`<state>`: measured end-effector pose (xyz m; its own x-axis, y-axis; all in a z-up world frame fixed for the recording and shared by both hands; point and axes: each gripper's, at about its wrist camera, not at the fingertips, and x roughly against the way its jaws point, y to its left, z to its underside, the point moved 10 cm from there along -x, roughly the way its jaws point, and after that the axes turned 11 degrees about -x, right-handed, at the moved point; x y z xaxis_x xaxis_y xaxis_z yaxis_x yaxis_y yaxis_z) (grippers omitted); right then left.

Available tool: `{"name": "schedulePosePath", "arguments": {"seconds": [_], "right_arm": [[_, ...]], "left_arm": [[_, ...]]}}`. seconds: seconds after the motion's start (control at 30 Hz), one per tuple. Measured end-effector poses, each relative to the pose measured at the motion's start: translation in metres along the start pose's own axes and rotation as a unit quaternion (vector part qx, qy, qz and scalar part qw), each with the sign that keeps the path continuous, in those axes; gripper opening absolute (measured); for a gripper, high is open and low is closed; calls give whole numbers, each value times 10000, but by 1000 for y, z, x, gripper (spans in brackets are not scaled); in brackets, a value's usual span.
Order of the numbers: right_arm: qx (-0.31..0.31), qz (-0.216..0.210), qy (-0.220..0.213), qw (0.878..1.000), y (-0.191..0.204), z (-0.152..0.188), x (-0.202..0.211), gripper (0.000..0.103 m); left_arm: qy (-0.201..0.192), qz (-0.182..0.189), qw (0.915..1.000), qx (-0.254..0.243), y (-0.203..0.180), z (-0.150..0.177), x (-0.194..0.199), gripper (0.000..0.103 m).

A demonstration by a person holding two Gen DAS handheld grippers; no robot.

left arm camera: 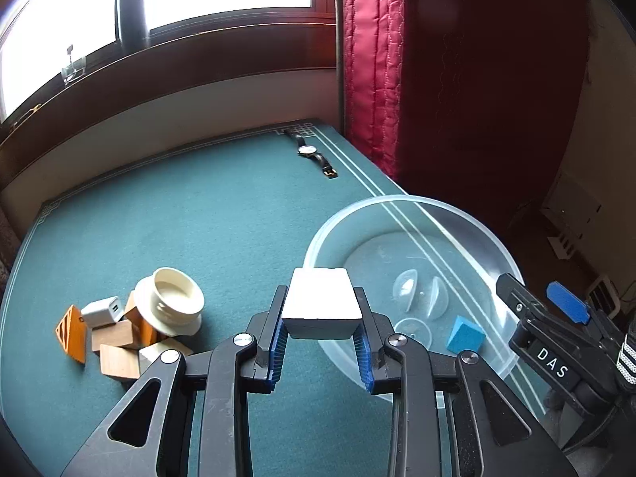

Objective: Organize rigid objects
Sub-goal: 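Lower the striped prism into the clear bowl and open the left gripper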

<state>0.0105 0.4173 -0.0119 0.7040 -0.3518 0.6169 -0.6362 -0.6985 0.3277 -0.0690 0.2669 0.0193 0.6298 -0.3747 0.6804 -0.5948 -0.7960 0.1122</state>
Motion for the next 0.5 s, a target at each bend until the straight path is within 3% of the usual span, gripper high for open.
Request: {"name": "schedulePosePath", "arguments": {"seconds": [0.1, 0.17, 0.23, 0.5], "right_arm": [[-48, 16, -21, 10000, -2, -1, 0, 85], [-61, 30, -27, 10000, -3, -2, -1, 85], [-64, 28, -32, 10000, -4, -2, -1, 86], [-79, 38, -35, 10000, -2, -1, -2, 87]], "left_arm": [[2, 220, 9998, -11, -11, -3, -6, 32], [-2, 323, 9995, -9, -15, -1, -6, 44], [-71, 260, 9996, 14, -13, 0, -5, 67], [-109, -70, 9996, 251, 16, 13, 1, 68]]}}
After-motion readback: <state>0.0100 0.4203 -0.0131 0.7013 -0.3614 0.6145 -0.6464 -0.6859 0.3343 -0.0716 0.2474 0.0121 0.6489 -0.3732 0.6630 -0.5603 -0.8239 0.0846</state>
